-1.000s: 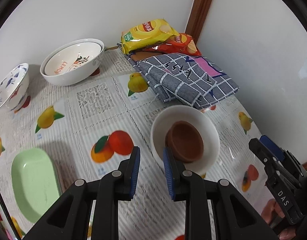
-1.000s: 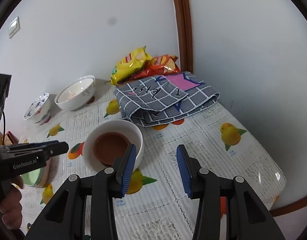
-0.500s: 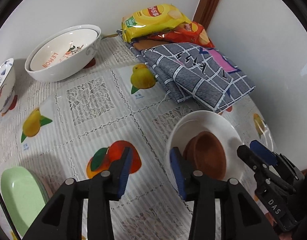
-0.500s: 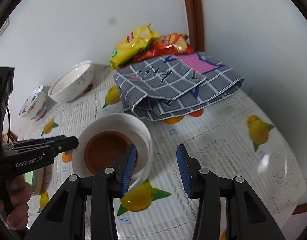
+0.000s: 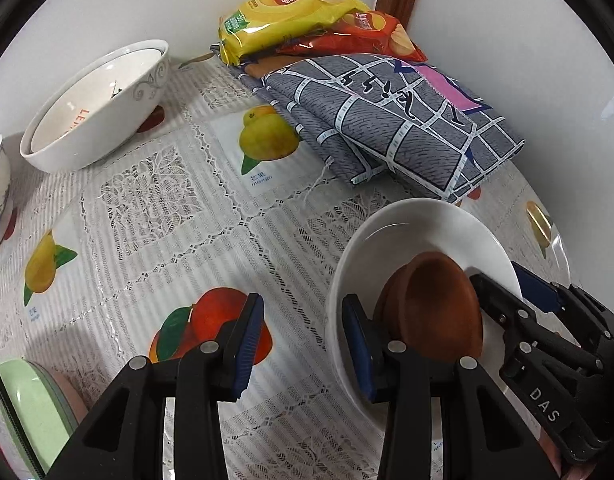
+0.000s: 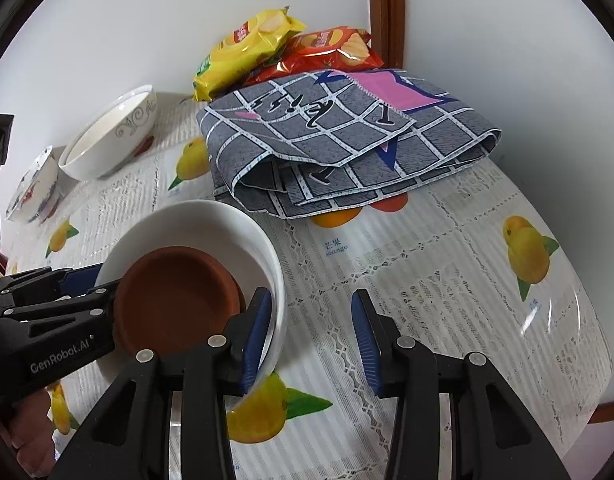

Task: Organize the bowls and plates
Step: 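Close the left gripper on the white bowl rim while the right gripper grasps the opposite rim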

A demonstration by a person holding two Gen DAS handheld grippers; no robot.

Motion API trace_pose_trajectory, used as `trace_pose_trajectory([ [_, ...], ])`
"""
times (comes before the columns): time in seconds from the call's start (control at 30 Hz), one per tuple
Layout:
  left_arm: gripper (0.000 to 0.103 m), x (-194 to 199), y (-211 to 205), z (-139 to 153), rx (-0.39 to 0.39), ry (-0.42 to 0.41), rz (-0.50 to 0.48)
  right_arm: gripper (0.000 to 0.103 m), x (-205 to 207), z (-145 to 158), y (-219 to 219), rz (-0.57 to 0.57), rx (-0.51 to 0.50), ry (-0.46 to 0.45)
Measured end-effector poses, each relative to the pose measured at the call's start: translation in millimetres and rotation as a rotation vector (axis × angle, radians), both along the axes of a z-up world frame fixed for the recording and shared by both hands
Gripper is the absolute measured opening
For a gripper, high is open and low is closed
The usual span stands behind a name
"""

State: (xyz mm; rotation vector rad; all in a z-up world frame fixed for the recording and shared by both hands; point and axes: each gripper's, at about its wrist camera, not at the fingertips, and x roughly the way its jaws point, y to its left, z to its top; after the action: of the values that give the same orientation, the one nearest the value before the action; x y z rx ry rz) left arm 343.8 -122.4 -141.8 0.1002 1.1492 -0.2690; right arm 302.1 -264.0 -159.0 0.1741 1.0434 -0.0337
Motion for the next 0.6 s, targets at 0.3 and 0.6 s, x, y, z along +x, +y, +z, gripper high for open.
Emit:
trace_pose_trajectory([
  [0.3, 0.032, 0.8, 5.3, -5.4, -0.034, 0.000, 0.020, 0.040, 0.7, -2.3, 1.5, -0.007, -0.016, -0.036],
  [0.6, 0.014, -4.8, -2.3, -6.9, -0.058, 0.001, 0.019, 0.030, -3.5, -1.4, 3.0, 0.007, 0.040, -0.080],
])
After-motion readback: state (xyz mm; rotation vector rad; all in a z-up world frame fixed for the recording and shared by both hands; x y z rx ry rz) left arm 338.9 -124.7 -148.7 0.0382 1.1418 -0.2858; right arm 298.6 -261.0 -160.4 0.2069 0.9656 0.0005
